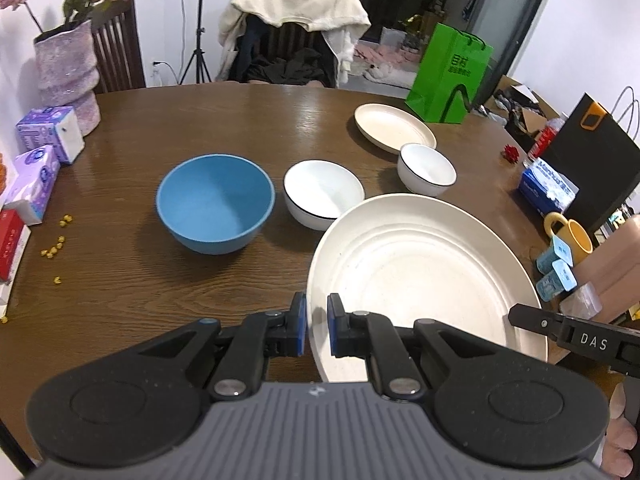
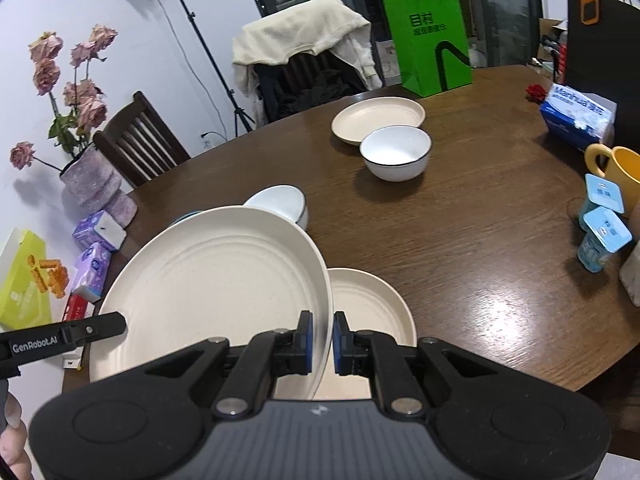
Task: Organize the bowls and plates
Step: 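Lower the held cream plate onto the placed cream plate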
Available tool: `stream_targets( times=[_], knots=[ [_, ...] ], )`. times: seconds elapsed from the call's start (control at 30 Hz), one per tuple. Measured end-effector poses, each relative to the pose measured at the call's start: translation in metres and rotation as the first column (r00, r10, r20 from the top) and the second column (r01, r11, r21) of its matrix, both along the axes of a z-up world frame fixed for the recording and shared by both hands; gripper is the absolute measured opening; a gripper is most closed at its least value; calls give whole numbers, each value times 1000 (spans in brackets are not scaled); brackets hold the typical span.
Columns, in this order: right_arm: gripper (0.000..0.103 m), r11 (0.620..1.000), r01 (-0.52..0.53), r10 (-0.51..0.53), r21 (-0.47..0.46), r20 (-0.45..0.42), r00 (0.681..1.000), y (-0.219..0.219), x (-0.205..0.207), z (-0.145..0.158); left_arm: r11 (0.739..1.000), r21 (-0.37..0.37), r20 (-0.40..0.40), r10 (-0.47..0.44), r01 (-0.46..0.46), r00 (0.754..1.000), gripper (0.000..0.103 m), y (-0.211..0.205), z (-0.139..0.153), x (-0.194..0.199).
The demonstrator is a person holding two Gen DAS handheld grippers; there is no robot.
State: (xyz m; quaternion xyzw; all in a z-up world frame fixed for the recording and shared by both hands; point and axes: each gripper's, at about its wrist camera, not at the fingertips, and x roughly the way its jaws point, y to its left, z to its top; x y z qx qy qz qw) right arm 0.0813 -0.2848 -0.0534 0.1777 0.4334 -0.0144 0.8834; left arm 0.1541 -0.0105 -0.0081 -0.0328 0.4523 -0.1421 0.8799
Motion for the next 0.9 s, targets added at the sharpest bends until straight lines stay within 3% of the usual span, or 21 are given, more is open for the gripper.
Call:
stream_targets(
  times=[0.9],
  knots=[
    [10,996,73,-75,-54,-43,996,-29,-1,-36,993,20,-52,-115,116,992,11,-40,-46,23]
  ],
)
